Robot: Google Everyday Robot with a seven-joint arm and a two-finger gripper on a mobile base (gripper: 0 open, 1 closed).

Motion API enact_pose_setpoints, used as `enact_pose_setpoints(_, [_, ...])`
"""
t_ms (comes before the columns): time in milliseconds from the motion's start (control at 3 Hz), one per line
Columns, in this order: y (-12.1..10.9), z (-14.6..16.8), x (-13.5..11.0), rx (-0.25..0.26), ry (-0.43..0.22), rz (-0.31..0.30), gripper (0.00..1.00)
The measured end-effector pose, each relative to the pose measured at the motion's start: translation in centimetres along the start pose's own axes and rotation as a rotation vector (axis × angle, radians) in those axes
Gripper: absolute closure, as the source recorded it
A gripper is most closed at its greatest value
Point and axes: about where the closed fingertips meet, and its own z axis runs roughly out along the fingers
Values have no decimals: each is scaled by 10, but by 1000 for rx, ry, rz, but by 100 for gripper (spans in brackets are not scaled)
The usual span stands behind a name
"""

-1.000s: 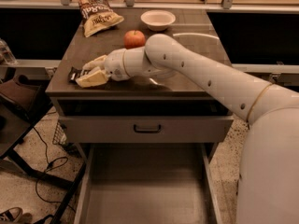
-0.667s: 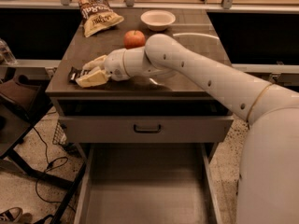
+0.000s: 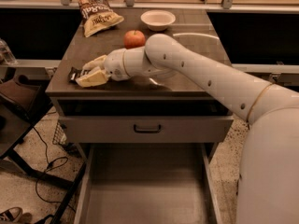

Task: Place rxbar chocolate into middle drawer

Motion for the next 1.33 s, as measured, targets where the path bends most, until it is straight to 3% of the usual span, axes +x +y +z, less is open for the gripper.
enact_pose_setpoints(1333, [0, 0, 0, 0, 0, 0, 100])
